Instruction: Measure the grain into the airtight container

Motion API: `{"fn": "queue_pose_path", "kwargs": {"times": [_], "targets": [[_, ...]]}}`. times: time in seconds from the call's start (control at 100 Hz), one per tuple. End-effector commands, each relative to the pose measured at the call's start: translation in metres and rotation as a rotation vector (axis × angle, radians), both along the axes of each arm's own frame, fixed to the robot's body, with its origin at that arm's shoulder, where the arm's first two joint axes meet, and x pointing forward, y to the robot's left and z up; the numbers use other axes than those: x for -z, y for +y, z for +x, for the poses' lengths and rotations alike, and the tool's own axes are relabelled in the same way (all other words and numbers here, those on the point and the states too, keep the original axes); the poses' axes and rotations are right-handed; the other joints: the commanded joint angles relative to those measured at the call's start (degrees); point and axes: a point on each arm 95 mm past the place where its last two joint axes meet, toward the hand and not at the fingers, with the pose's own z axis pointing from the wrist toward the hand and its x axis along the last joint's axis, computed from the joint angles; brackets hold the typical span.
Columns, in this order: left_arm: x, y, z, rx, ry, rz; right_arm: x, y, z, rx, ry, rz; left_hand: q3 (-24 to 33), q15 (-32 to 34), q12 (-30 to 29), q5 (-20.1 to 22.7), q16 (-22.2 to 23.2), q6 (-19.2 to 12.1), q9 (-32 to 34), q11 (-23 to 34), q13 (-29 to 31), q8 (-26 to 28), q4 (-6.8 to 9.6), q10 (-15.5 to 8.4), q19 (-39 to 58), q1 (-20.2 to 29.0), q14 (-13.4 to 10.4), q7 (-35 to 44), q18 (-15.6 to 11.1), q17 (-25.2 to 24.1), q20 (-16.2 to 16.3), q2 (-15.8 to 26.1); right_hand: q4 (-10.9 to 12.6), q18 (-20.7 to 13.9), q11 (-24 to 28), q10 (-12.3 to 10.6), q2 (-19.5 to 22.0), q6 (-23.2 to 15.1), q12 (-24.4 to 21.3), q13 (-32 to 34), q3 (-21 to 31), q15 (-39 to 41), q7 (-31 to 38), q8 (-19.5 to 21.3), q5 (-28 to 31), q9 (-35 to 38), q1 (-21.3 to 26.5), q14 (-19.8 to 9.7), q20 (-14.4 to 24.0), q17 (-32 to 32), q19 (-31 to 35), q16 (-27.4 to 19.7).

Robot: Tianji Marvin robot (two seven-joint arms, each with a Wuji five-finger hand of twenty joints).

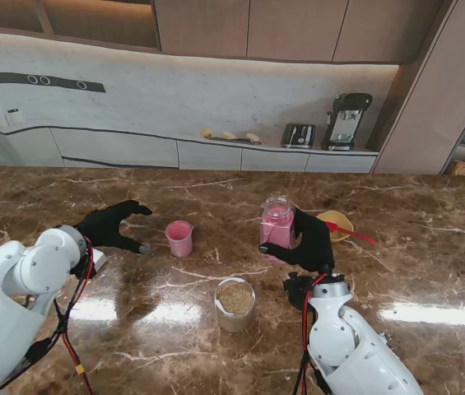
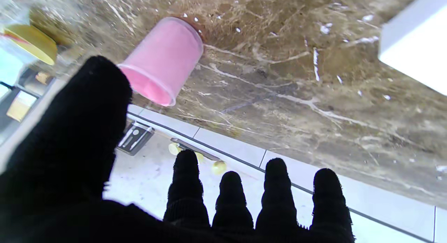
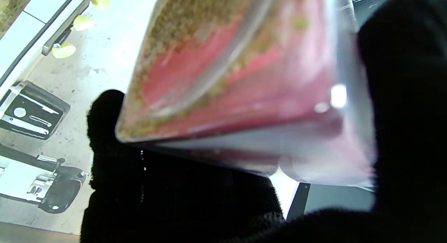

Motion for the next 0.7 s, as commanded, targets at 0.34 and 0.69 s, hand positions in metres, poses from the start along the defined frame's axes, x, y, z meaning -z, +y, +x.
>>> {"fn": "queue_pose_path", "kwargs": {"times": [0.34, 0.69], "targets": [[-0.054, 0.046, -0.02, 0.145, 0.087, 0.428, 0.004, 0.002, -0.001, -0.012, 0.004, 0.006, 10.3, -1.5, -2.5, 1.7, -4.1, -0.5, 0.3, 2.6, 6.2, -5.3, 0.09, 0.9, 18.9, 4.4, 1.9, 0.6, 0.1, 6.3, -13.1, -4.6, 3.7, -2.1, 4.9, -9.8, 11.0, -22.5, 1.6, 2.8, 21.2, 2.6, 9.1, 1.7, 7.7, 3.3, 19.9, -7.0, 0.1, 0.0, 1.3, 0.5], [-0.015, 0.062, -0.025, 0.043, 0.236, 0.538, 0.007, 0.007, 0.001, -0.028, 0.009, 0.006, 18.6, -3.2, -8.1, -1.2, -10.7, -3.9, -1.6, -3.0, 0.1, -15.9, 2.38, -0.8, 23.1, 10.1, 2.2, -10.8, 7.2, 5.8, -21.1, 0.7, 3.7, -2.1, 4.9, -9.9, 11.1, -22.3, 1.6, 3.0, 21.2, 2.7, 9.1, 1.7, 7.5, 3.4, 19.9, -7.0, 0.1, 0.0, 1.3, 0.6]]}}
